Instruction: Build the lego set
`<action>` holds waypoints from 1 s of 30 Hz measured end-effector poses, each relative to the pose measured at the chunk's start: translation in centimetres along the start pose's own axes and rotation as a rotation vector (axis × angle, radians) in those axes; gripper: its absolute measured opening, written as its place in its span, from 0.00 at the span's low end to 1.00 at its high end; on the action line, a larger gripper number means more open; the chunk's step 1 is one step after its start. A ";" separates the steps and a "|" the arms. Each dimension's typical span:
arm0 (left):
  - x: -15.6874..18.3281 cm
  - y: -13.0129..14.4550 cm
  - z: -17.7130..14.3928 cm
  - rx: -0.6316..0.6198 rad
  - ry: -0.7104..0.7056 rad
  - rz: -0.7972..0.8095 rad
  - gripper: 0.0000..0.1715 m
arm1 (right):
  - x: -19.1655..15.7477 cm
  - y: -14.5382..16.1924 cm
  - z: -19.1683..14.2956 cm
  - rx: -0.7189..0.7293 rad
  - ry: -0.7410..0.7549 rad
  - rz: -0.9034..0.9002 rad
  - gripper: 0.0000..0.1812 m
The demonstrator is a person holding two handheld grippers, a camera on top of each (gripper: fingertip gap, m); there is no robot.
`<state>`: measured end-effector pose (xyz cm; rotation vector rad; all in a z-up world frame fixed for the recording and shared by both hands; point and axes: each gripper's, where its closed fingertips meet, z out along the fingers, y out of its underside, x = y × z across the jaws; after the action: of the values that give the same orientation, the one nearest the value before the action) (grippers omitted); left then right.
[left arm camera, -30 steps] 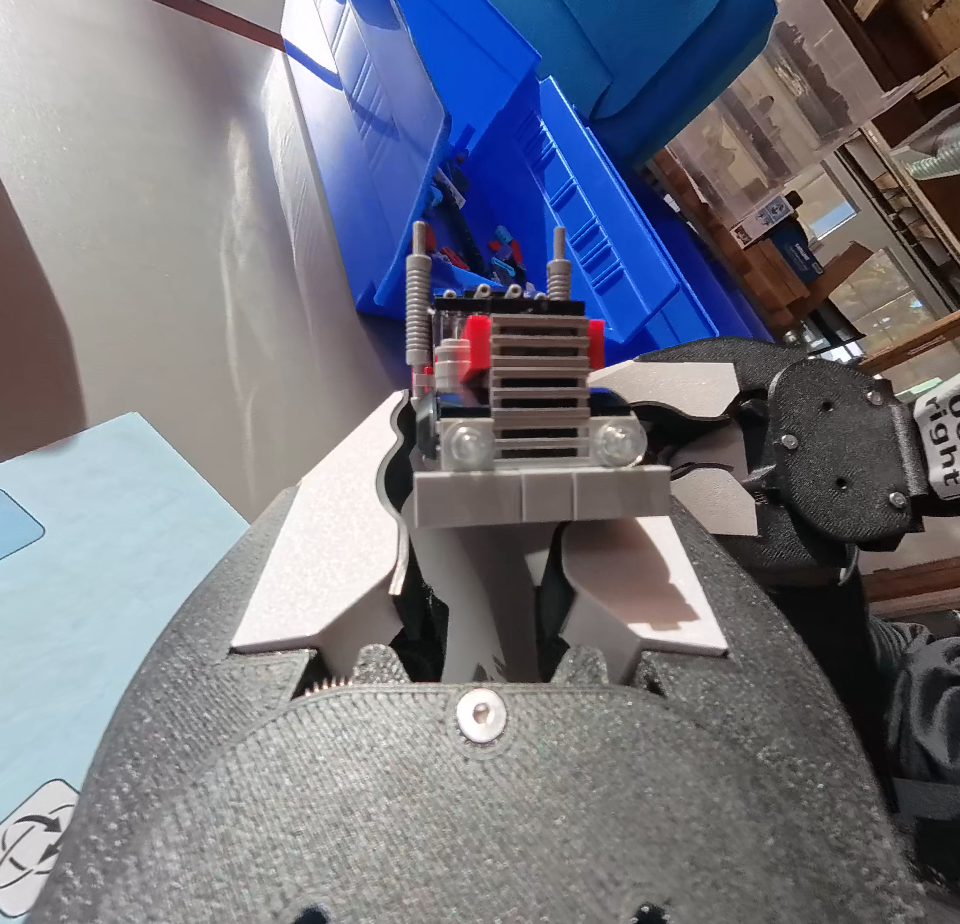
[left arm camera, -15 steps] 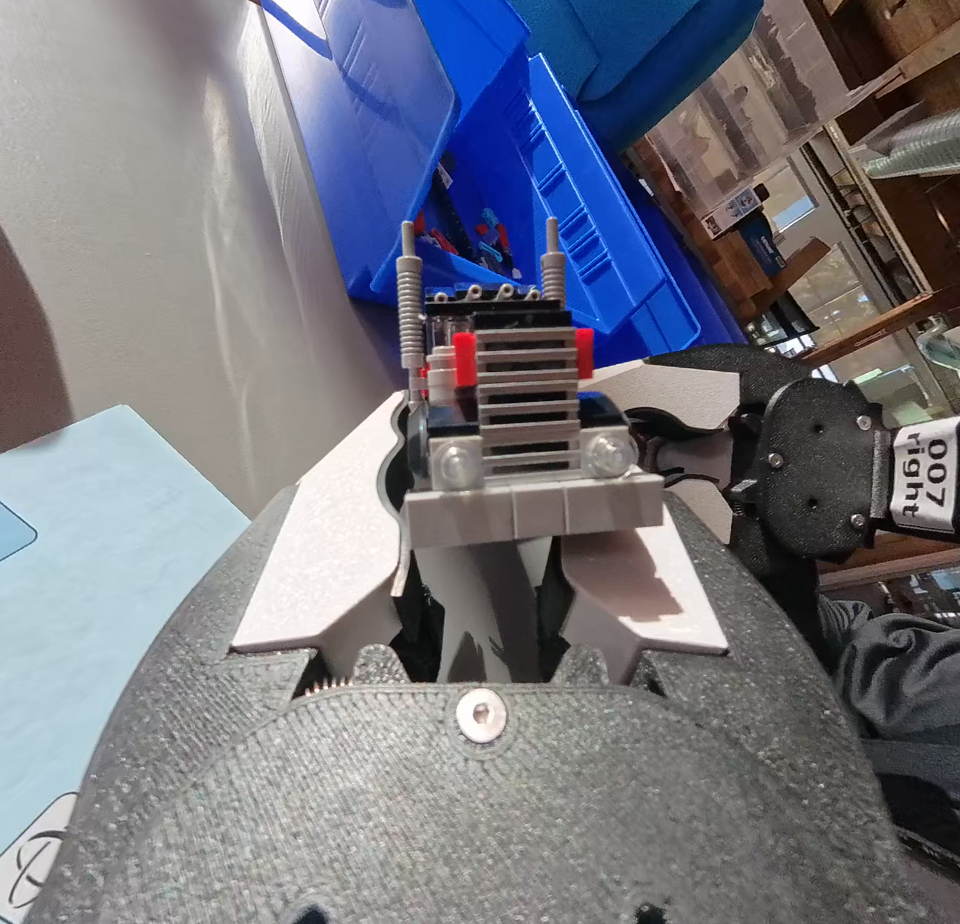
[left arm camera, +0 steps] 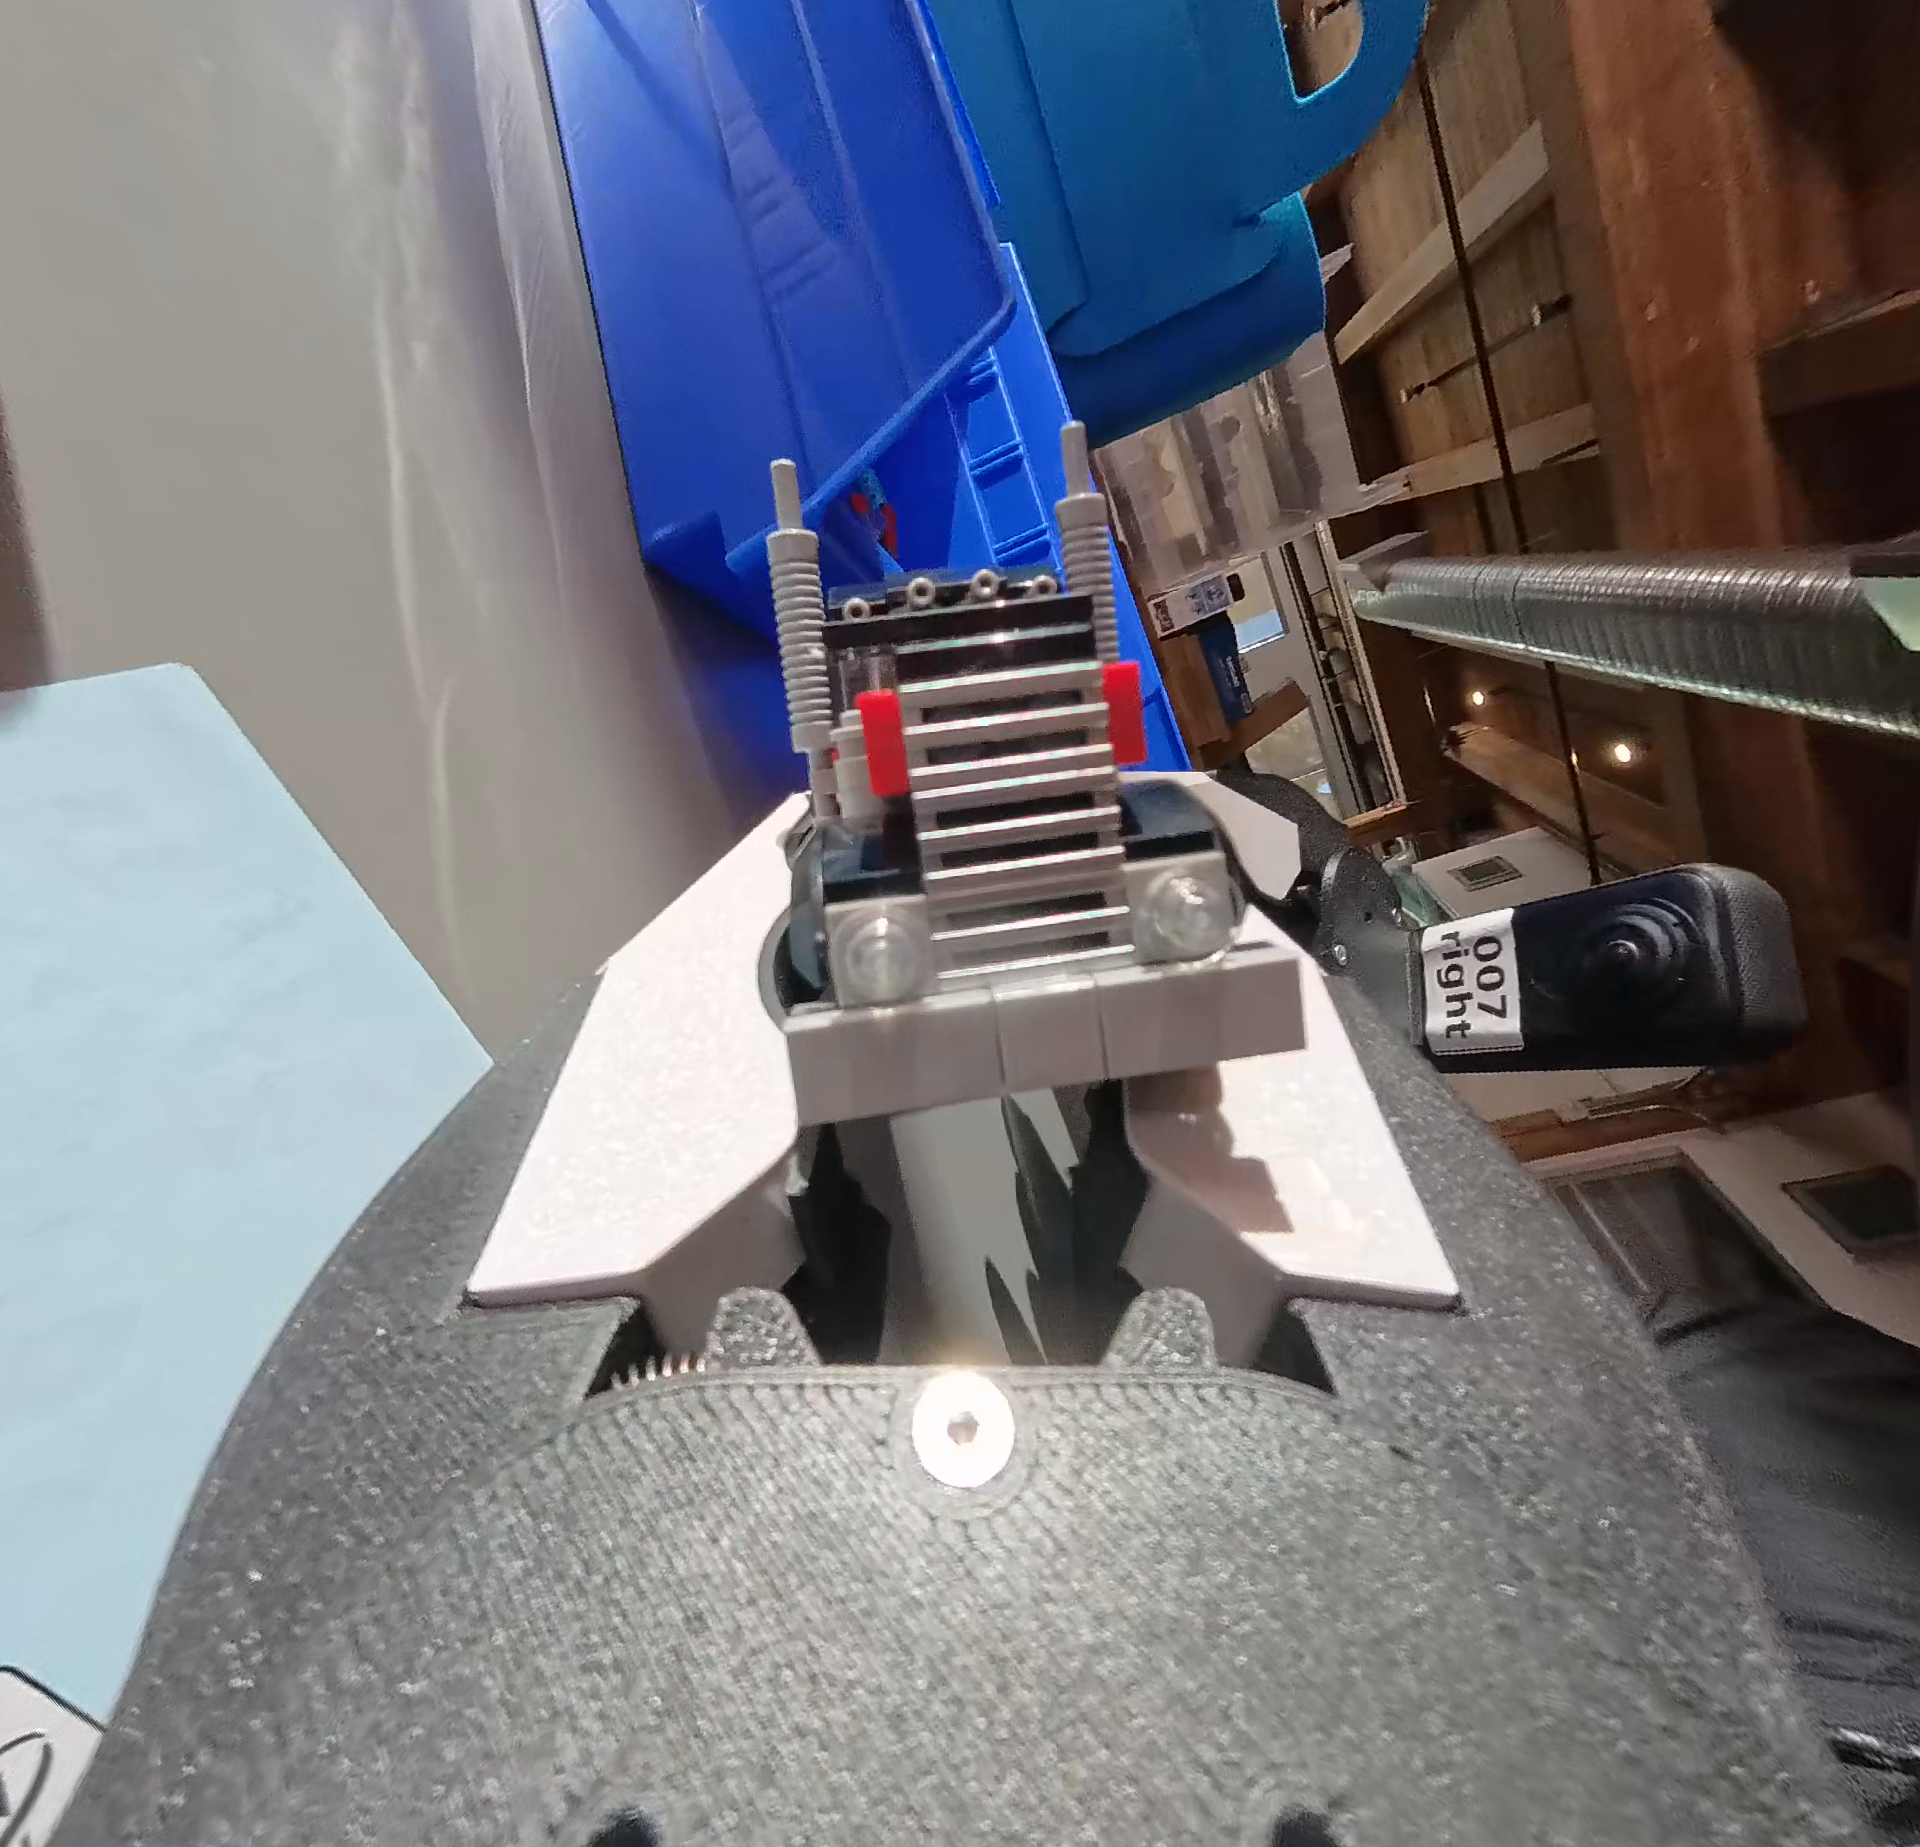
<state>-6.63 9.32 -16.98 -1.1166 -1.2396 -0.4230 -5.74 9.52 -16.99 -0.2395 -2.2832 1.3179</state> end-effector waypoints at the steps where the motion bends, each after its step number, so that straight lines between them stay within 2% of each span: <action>1: -0.1 0.0 0.0 0.002 0.000 -0.011 0.28 | 0.0 0.0 0.0 0.002 -0.002 0.004 0.14; 6: -0.5 0.0 0.1 0.015 -0.053 0.028 0.29 | 0.1 0.7 0.3 0.019 0.015 -0.018 0.15; 10: -0.9 -0.4 -0.1 0.051 -0.097 0.062 0.30 | 1.6 1.3 -0.9 0.043 0.147 -0.051 0.17; 12: -0.9 -0.3 -0.1 0.045 -0.094 0.061 0.30 | 2.3 1.2 -2.9 0.077 0.199 0.032 0.16; 15: -1.0 -0.5 -0.2 0.057 -0.092 0.041 0.30 | 1.6 4.1 -4.6 -0.022 0.158 0.212 0.16; 17: -1.2 -0.8 -0.4 0.071 -0.092 0.025 0.30 | 1.8 4.8 -5.5 -0.043 0.179 0.252 0.16; 20: -1.3 -1.0 -0.5 0.086 -0.094 0.006 0.30 | 0.9 5.7 -4.6 -0.125 0.098 0.252 0.14; 24: -1.4 -1.2 -0.7 0.094 -0.081 -0.019 0.30 | 0.8 6.8 -2.6 -0.240 0.059 0.129 0.14; 30: -1.5 -1.5 -0.9 0.104 -0.068 -0.048 0.31 | -0.2 6.2 -0.9 -0.235 -0.025 0.012 0.12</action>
<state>-7.82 7.51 -17.56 -1.0209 -1.3355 -0.3552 -5.70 13.38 -21.92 -0.3172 -2.4612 1.0620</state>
